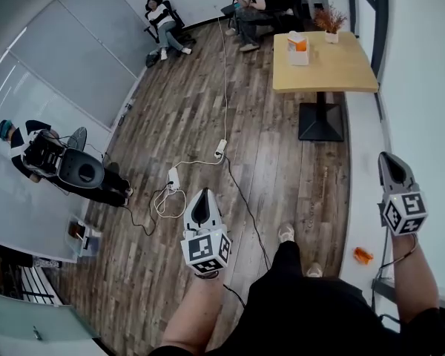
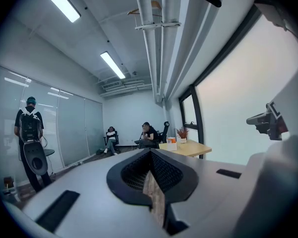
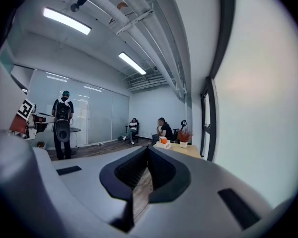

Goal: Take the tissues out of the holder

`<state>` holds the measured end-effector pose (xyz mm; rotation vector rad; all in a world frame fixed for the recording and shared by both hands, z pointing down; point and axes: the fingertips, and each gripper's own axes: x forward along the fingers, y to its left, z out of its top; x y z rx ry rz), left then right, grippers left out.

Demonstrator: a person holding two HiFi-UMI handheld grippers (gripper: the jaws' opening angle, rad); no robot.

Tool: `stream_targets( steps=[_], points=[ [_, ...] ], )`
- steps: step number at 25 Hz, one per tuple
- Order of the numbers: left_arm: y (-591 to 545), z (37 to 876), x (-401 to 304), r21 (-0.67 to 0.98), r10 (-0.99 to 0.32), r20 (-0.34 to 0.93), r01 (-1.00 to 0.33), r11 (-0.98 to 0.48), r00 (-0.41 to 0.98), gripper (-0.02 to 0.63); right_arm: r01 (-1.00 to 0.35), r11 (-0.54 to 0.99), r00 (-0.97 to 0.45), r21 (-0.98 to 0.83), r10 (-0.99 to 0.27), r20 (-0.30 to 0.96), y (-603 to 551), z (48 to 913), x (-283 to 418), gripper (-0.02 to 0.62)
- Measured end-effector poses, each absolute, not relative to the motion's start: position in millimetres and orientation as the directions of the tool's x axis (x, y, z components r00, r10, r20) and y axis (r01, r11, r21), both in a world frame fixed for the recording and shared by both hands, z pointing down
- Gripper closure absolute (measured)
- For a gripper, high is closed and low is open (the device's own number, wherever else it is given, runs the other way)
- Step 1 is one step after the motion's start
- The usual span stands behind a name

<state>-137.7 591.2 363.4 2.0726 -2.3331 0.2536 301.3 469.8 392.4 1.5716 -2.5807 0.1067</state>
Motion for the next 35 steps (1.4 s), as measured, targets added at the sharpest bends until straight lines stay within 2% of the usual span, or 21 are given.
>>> stream_targets(
  steps=[11, 24, 35],
  points=[
    [461.2, 368.1, -186.0, -0.073, -0.995, 0.065, -0.995, 0.069, -0.074, 0.601, -0.940, 0.337, -0.331, 0.047, -0.938, 0.108, 374.9, 388.8, 283.6, 0.592],
    [306.4, 349.6, -251.6, -0.085, -0.999, 0.039, -0.996, -0.007, 0.004, 0.601, -0.940, 0.335, -0.327, 0.060, -0.937, 0.121, 249.2, 374.1, 206.9, 0.591],
    [222.5, 363.4, -275.9, -0.086, -0.998, 0.055, -0.996, -0.033, 0.029, 0.601, -0.946, 0.316, -0.306, 0.066, -0.943, 0.131, 183.6, 379.1, 185.1, 0.591]
  ],
)
